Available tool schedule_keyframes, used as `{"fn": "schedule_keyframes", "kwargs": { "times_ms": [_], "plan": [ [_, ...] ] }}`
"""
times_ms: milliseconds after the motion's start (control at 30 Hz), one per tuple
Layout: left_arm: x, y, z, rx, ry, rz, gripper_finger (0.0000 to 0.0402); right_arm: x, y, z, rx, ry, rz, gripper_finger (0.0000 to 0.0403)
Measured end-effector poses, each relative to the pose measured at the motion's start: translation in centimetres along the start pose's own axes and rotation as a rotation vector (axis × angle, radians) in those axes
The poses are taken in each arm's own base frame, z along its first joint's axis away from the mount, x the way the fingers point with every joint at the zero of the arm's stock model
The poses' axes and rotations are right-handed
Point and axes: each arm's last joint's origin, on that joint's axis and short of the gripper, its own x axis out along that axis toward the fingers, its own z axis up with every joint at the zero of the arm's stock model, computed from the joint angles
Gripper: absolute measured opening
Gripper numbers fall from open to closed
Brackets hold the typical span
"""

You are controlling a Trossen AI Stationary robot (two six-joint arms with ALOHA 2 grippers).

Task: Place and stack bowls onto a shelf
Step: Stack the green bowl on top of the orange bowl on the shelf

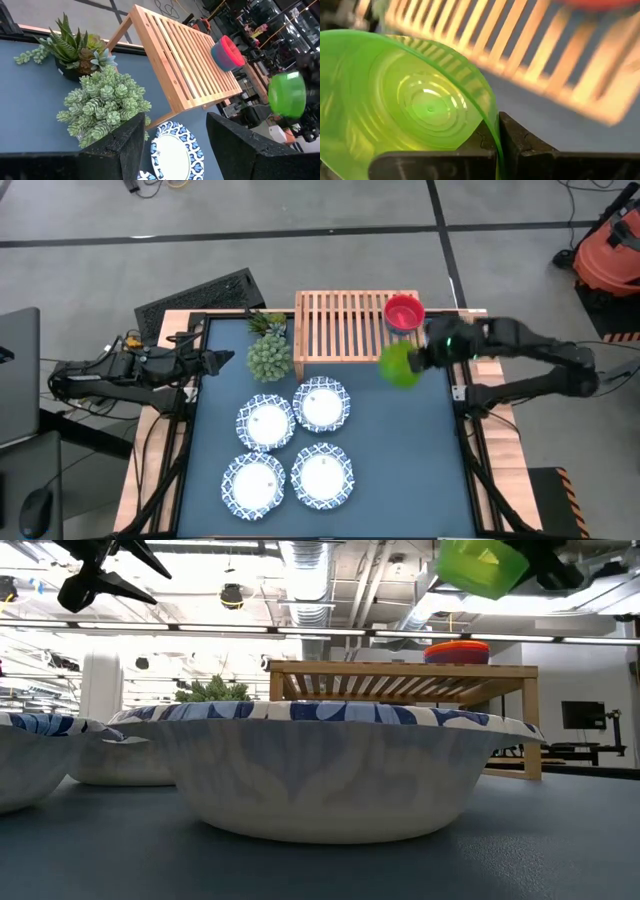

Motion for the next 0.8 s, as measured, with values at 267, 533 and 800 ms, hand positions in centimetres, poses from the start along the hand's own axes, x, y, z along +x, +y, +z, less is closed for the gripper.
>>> {"fn": "schedule_keyframes", "kwargs": {
  "times_ms": [267,533,800],
  "plan": [
    [0.0,0.0,0.0,0.000,0.000,0.000,0.0197,-2.3,-1.3,5.9,-0.025,-0.083,-0.158,0.0024],
    [0.0,0.0,0.0,-0.001,0.005,-0.003,0.0197,-1.5,-2.8,12.3,-0.072,-0.069,-0.233,0.0024],
    [0.0,0.0,0.0,-0.002,0.005,-0.003,0.0197,1.3,-6.3,15.9,-0.057,0.111,-0.313,0.0024]
  ]
}}
